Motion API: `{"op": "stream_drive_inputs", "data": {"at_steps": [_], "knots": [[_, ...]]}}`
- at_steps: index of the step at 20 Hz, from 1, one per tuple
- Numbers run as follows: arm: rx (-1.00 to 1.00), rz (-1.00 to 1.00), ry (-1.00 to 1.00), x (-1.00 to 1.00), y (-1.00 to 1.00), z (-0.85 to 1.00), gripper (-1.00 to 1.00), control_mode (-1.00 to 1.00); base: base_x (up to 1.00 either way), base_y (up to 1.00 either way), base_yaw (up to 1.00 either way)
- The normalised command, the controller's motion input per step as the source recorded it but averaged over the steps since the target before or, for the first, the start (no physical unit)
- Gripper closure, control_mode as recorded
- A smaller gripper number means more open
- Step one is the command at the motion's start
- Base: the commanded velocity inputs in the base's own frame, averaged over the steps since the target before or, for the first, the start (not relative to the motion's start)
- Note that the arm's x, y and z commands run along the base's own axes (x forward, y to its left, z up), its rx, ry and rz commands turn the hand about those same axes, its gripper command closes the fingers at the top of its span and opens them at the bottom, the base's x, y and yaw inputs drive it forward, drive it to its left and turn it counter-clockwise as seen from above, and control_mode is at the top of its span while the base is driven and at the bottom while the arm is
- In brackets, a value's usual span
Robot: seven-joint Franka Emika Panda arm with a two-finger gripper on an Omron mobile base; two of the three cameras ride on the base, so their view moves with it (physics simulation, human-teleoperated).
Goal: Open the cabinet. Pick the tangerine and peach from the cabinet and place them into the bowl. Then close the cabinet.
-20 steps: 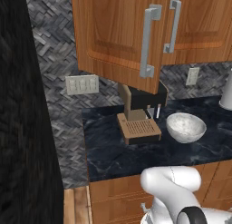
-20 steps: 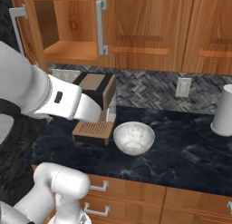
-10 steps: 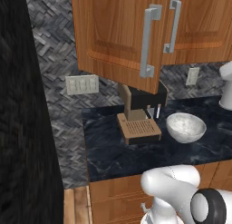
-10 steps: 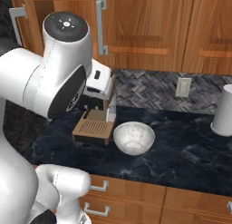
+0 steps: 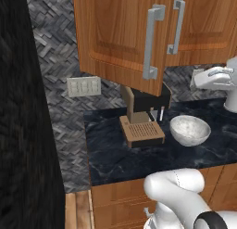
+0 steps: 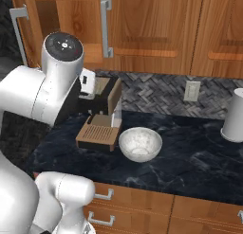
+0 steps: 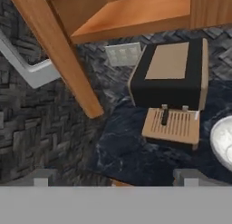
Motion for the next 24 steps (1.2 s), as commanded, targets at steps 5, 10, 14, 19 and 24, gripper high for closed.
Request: {"op": "stream_drive_inputs", "data": {"at_steps": [5, 10, 14, 19, 24], "knots": [[0.20, 0.15, -0.18, 0.12, 0.00, 0.06, -1.00, -1.00, 0.00, 0.00, 0.00], [0.29, 0.19, -0.05, 0.29, 0.03, 0.15, -1.00, -1.00, 0.00, 0.00, 0.00], [0.34, 0.18, 0.00, 0.52, 0.08, 0.07, -1.00, -1.00, 0.00, 0.00, 0.00], [0.19, 0.15, 0.00, 0.65, 0.57, 0.00, -1.00, -1.00, 0.00, 0.00, 0.00], [0.01, 0.14, 0.00, 0.37, 1.00, 0.00, -1.00, -1.00, 0.00, 0.00, 0.00]]}}
